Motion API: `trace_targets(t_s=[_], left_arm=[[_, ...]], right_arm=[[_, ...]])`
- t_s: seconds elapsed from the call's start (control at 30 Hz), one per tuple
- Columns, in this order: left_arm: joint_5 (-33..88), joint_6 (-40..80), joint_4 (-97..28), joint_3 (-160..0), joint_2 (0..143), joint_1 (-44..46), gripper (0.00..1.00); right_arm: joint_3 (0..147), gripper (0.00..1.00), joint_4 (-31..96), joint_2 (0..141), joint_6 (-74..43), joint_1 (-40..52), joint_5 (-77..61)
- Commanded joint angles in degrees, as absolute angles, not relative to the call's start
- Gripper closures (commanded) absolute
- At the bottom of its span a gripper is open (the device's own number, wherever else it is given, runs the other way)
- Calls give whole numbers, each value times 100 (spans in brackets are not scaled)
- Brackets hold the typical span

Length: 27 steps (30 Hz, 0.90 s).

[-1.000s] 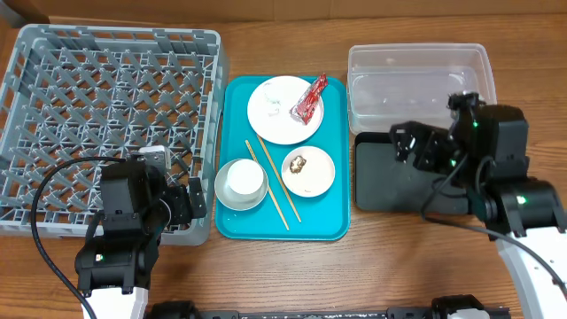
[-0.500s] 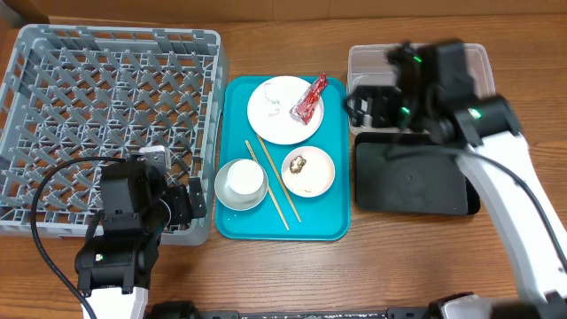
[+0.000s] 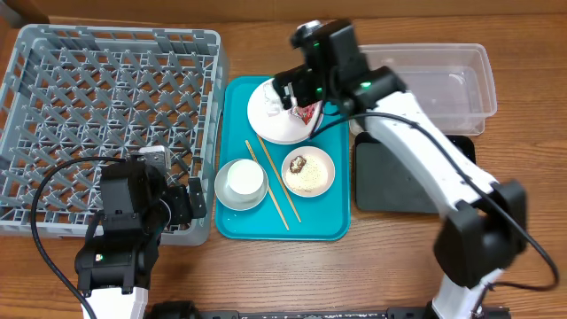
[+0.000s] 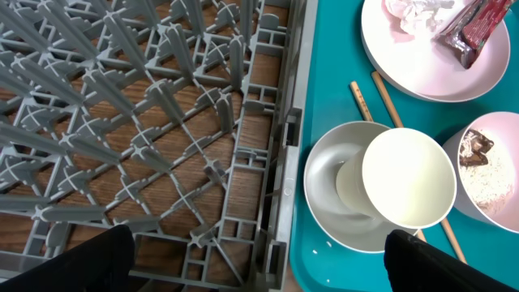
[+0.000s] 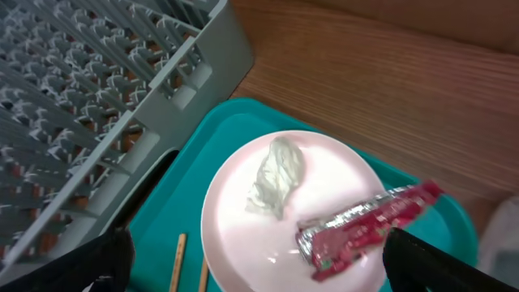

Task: Sort waste into correct bins and load items into the dishwasher
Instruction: 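Reach the right gripper to the white plate and grasp the tissue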

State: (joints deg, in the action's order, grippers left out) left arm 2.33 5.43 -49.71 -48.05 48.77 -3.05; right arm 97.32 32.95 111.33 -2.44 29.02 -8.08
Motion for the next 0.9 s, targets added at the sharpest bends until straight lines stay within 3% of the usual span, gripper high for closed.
trace_targets(t_s=[0.0, 0.33, 0.67, 0.73, 0.87], left_arm=[[255, 493, -4950, -4945, 4864, -327, 0], [257, 493, -4974, -4945, 4864, -327, 0], [257, 493, -5105, -4945, 4864, -327, 0], [257, 493, -5116, -4945, 4864, -327, 0], [257, 493, -5116, -4945, 4864, -327, 0]], right_arm=[[9874, 0, 2993, 11515, -141, 3052, -725], [9870, 1, 2069, 12669, -145, 3332, -602], [9870, 12, 1542, 13292, -145, 3343, -600], [9870, 17, 1483, 13343, -148, 3343, -554], [9870, 41, 1525, 13353, -148, 3343, -427]])
